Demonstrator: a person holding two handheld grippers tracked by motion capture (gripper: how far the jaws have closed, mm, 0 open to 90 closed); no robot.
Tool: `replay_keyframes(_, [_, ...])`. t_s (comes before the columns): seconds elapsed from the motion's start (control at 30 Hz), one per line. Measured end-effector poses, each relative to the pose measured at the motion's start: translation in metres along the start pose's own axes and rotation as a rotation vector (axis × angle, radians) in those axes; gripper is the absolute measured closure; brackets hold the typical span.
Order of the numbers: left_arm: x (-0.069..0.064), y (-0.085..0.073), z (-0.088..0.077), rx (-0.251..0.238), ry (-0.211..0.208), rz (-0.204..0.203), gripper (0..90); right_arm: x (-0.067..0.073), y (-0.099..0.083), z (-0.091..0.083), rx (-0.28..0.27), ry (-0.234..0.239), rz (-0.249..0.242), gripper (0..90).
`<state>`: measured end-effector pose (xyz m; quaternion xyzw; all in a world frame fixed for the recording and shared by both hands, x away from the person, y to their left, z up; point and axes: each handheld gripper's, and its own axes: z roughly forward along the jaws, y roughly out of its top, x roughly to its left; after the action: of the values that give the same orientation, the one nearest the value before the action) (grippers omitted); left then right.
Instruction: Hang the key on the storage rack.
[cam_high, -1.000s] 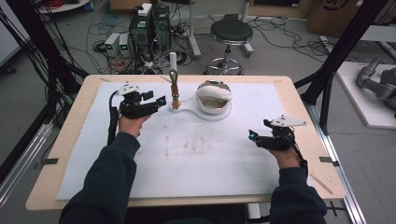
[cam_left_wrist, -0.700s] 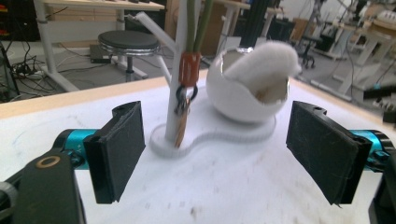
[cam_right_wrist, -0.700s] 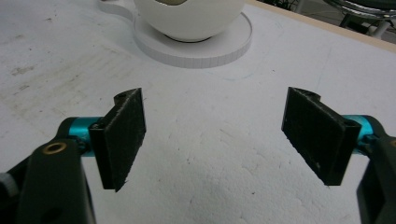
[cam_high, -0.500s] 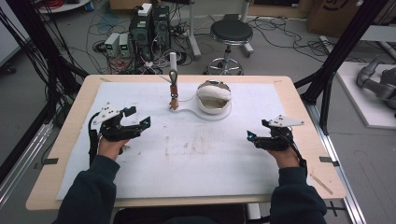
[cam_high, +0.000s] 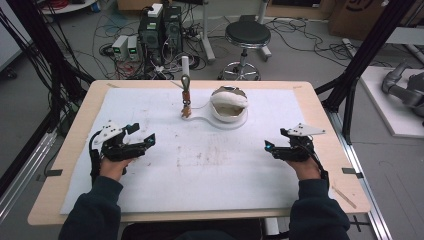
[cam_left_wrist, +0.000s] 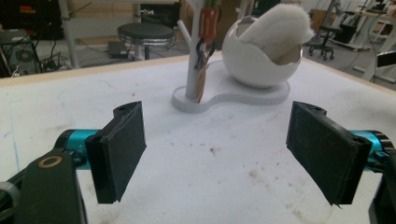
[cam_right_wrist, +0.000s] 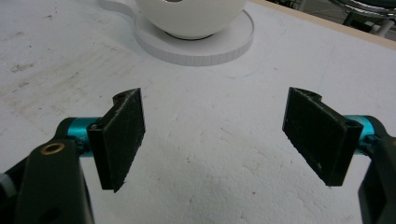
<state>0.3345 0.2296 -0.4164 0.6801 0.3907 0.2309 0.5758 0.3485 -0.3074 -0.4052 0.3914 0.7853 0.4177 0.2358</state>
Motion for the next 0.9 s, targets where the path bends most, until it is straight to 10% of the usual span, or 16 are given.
replay_keyframes(0.9, [-0.0015,-0.0020,-0.0031,0.001,0.003,-0.006,19.5,0.0016,-0.0007,-0.0041,-0.007,-0.018,0.010,21.5])
